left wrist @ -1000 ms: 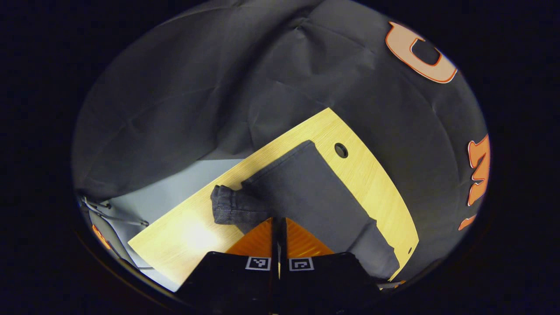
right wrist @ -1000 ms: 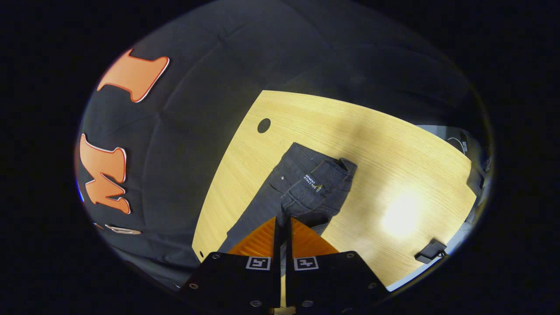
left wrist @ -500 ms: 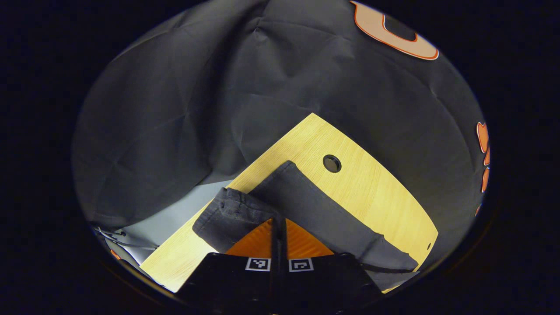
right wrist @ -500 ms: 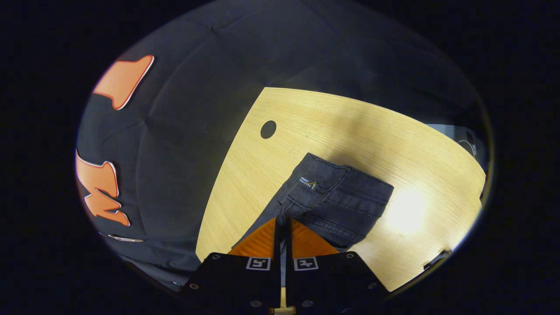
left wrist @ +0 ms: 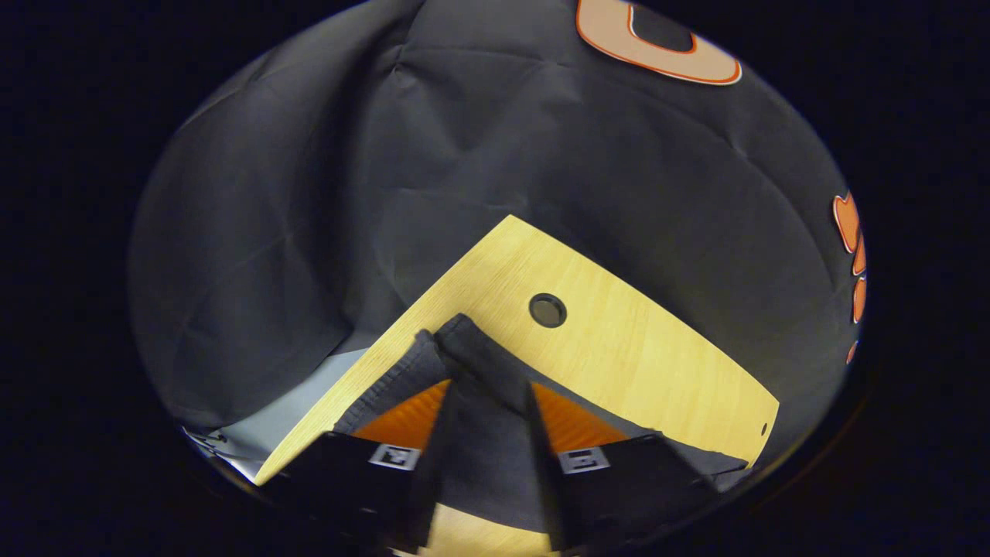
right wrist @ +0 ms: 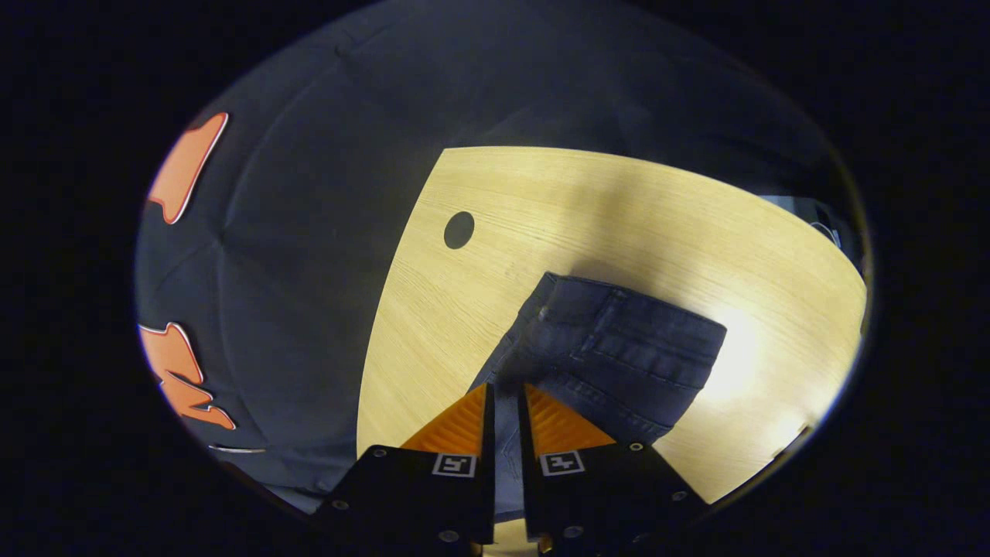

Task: Grasp the waist and the cuffs of the jeans and fold them to make the two legs overlap; first hold the waist and fold one-third of the jeans toward the cuffs, then hold the cuffs and fold the remaining one-third in the same direction to finish folding.

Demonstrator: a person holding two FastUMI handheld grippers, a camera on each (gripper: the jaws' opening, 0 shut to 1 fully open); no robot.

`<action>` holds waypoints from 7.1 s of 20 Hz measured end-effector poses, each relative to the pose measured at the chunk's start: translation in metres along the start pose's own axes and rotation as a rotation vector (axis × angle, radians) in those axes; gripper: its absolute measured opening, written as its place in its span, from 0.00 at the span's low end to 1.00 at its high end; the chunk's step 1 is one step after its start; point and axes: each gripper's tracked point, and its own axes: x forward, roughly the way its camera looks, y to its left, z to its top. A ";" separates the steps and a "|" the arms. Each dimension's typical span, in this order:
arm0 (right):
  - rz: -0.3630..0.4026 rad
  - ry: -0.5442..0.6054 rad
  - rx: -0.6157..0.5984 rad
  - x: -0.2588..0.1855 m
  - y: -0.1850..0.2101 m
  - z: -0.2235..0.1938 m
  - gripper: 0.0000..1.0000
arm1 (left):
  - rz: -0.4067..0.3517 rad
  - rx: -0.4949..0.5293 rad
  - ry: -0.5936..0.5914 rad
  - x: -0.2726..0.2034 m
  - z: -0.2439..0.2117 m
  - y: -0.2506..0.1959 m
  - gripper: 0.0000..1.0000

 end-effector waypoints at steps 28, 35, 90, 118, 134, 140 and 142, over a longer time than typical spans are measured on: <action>-0.185 -0.013 -0.070 0.021 -0.117 -0.005 0.98 | -0.090 0.064 0.012 -0.077 -0.093 -0.026 0.98; -0.173 -0.034 -0.110 0.032 -0.120 -0.005 0.51 | -0.090 0.022 -0.006 -0.104 -0.123 -0.020 0.97; 0.200 -0.126 -0.850 -0.049 0.183 -0.283 0.11 | -0.257 0.002 0.010 -0.116 -0.124 0.045 0.95; 0.246 -0.030 -0.833 -0.046 0.182 -0.399 0.96 | -0.195 -0.063 0.254 -0.031 -0.127 0.094 0.95; 0.252 -0.226 -0.741 -0.128 0.141 -0.337 0.99 | 0.198 -0.255 0.474 0.058 -0.119 0.109 0.96; 0.283 -0.190 -0.748 -0.129 0.148 -0.328 0.98 | 0.318 -0.246 0.468 0.064 -0.118 0.110 0.96; 0.302 -0.177 -0.761 -0.128 0.153 -0.325 0.99 | 0.320 -0.231 0.463 0.068 -0.121 0.107 0.96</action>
